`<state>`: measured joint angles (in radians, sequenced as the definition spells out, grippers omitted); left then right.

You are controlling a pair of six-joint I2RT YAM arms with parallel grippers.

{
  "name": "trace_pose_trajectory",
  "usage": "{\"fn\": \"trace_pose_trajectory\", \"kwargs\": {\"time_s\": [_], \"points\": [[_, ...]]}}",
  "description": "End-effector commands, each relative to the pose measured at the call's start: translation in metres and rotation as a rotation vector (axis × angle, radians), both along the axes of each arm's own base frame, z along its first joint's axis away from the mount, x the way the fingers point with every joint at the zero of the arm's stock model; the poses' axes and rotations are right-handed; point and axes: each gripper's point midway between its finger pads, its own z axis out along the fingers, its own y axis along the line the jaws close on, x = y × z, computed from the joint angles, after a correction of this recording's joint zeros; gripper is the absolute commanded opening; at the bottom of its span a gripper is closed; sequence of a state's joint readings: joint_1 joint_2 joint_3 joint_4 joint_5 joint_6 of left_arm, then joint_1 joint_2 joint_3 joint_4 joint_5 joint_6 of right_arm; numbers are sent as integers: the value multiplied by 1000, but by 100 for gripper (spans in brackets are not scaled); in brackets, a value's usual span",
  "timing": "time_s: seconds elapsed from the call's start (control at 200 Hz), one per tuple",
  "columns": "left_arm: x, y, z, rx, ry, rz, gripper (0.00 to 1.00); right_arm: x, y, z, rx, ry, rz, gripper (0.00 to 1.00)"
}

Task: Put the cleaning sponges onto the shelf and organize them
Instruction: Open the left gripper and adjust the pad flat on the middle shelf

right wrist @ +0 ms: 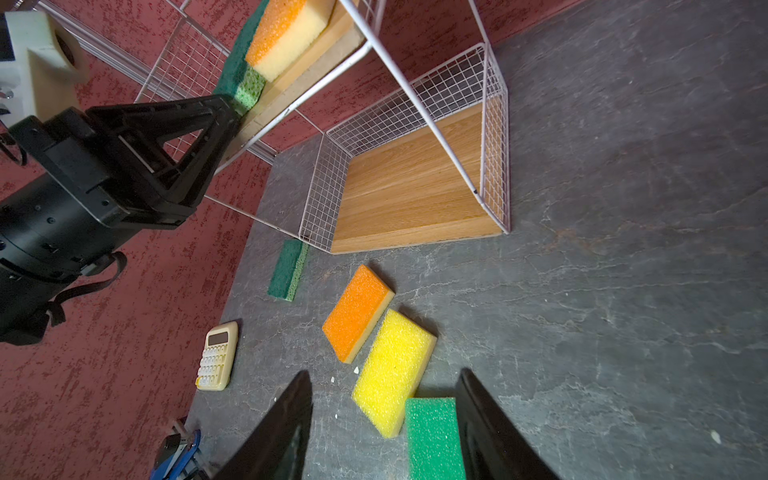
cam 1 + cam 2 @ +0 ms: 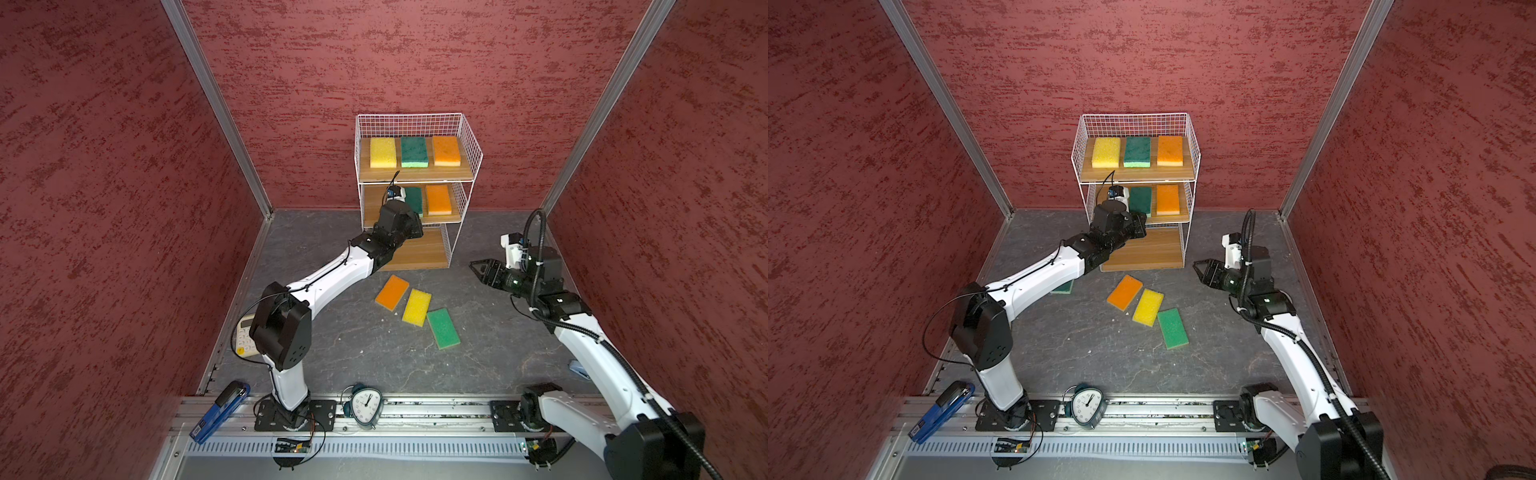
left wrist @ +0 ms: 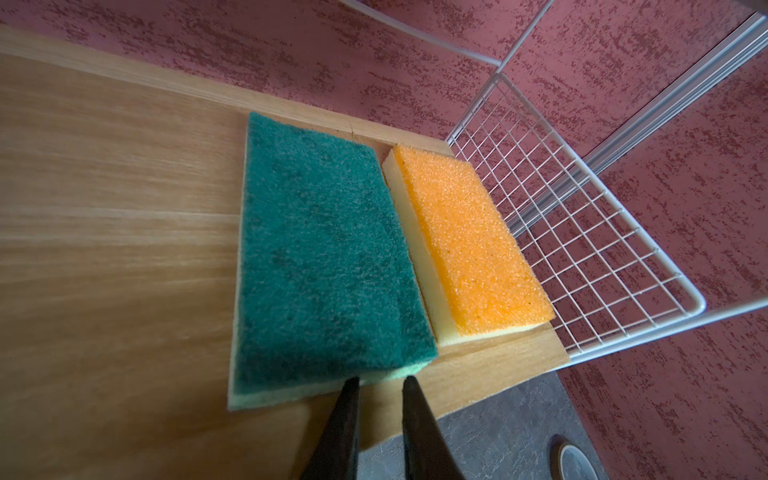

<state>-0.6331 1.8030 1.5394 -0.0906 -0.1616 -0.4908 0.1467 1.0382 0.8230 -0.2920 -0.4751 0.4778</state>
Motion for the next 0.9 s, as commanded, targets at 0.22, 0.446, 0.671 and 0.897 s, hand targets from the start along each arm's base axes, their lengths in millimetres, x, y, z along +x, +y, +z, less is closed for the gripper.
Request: {"fn": "trace_pose_trajectory", "kwargs": {"time_s": [0.22,0.446,0.671,0.897], "points": [[9,0,-4,-7,13,11,21,3,2,8,-5,-36,14,56],[7,3,-7,0,20,17,21,5,2,7,-4,-33,12,56],[9,1,-10,-11,28,6,21,4,1,6,-3,-28,11,56],[9,-3,-12,-14,35,-8,22,5,1,6,-4,-29,9,56]]}}
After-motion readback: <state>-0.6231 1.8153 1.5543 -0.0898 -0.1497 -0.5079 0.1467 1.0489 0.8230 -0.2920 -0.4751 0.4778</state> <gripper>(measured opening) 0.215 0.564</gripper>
